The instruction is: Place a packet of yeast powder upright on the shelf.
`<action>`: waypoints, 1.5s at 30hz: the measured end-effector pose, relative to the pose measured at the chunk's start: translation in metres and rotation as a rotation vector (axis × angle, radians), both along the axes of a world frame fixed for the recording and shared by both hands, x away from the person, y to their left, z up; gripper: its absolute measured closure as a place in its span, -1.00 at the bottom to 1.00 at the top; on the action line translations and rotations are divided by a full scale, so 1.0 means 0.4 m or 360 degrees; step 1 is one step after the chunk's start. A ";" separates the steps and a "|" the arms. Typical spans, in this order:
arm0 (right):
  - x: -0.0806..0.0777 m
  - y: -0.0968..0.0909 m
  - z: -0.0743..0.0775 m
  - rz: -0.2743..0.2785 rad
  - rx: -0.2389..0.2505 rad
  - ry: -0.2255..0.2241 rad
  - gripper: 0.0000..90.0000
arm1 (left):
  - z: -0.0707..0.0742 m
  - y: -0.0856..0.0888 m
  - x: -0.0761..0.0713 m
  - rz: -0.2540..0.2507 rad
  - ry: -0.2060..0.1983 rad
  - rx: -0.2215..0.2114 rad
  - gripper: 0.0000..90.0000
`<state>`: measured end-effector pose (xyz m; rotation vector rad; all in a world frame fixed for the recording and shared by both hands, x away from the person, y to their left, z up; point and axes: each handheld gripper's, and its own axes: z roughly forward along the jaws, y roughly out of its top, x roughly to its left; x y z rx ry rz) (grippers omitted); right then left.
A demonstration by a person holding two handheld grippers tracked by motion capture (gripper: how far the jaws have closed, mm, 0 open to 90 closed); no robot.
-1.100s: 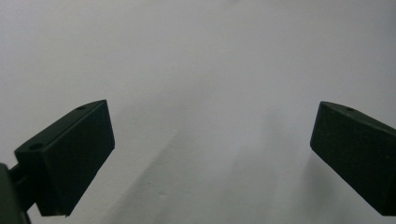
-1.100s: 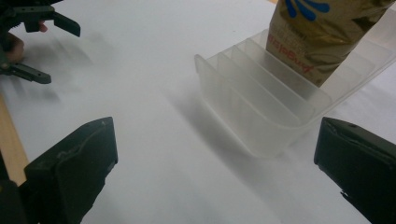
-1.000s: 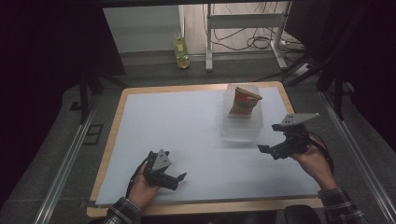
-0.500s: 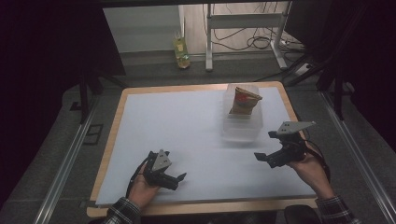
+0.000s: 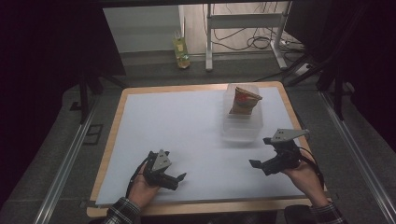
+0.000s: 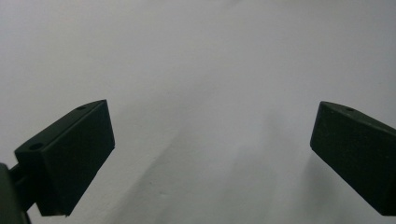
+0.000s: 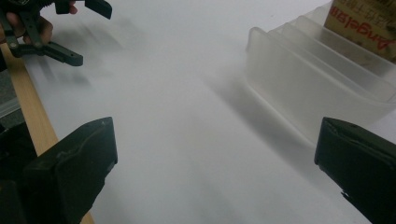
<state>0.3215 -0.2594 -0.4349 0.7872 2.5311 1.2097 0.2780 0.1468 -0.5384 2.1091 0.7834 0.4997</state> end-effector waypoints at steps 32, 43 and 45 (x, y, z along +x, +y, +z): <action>-0.029 0.047 -0.122 0.0041 -0.0037 -0.0006 -1.00 | -0.001 0.000 0.000 -0.0002 0.0001 -0.0001 -1.00; -0.029 0.058 -0.165 0.0073 -0.0097 0.0018 -1.00 | -0.001 0.000 0.000 -0.0006 0.0003 0.0001 -1.00; -0.028 0.058 -0.171 0.0071 -0.0110 0.0031 -1.00 | -0.002 0.000 0.000 -0.0006 0.0005 0.0000 -1.00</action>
